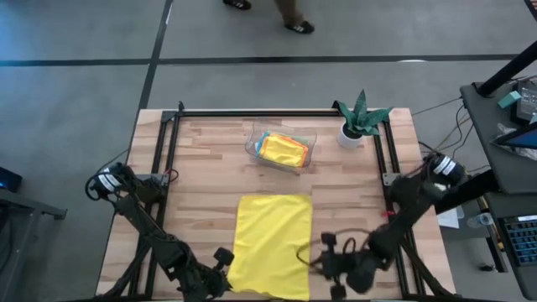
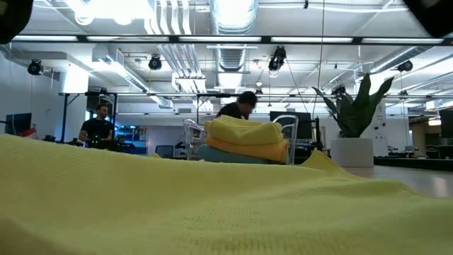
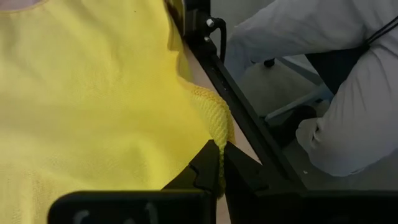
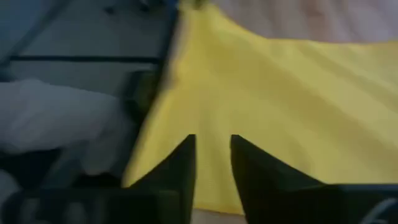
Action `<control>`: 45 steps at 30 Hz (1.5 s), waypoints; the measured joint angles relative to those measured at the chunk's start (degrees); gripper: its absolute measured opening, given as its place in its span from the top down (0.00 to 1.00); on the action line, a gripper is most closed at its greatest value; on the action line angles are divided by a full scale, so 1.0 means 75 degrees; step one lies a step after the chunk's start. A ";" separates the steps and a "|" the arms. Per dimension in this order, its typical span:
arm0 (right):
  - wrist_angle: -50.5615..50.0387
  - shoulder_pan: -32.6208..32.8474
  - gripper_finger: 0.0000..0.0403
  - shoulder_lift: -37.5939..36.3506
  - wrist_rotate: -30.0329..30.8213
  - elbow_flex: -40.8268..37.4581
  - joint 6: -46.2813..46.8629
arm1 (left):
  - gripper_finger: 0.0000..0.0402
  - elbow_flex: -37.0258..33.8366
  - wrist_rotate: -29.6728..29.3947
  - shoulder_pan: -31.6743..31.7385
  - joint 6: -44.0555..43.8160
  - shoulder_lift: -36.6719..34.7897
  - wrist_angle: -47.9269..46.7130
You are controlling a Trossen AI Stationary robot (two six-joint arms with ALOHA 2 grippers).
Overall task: Fold microfiber towels
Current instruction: Fold the yellow towel
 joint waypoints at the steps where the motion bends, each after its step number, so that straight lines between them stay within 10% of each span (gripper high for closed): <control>1: 0.0427 0.0135 0.76 0.0212 0.0006 0.0009 -0.0094 | 1.00 0.0000 -0.0004 0.0007 0.0007 0.0002 -0.0001; 15: -0.0509 0.0835 0.49 0.3385 0.0928 0.2595 -0.1126 | 1.00 0.0009 -0.0011 0.0055 -0.0023 0.0003 0.0004; 29: -0.1890 0.0858 0.62 0.3917 0.0443 0.3381 -0.0097 | 1.00 0.0003 -0.0008 0.0075 -0.0025 0.0003 0.0010; 36: -0.2014 0.0780 0.85 0.3909 0.0529 0.3381 -0.0245 | 1.00 0.0026 -0.0011 0.0084 -0.0025 0.0000 -0.0028; 45: -0.3522 0.0745 0.98 0.3086 0.1602 0.3370 0.0344 | 1.00 -0.0013 -0.0011 0.0242 0.0009 -0.0338 -0.0316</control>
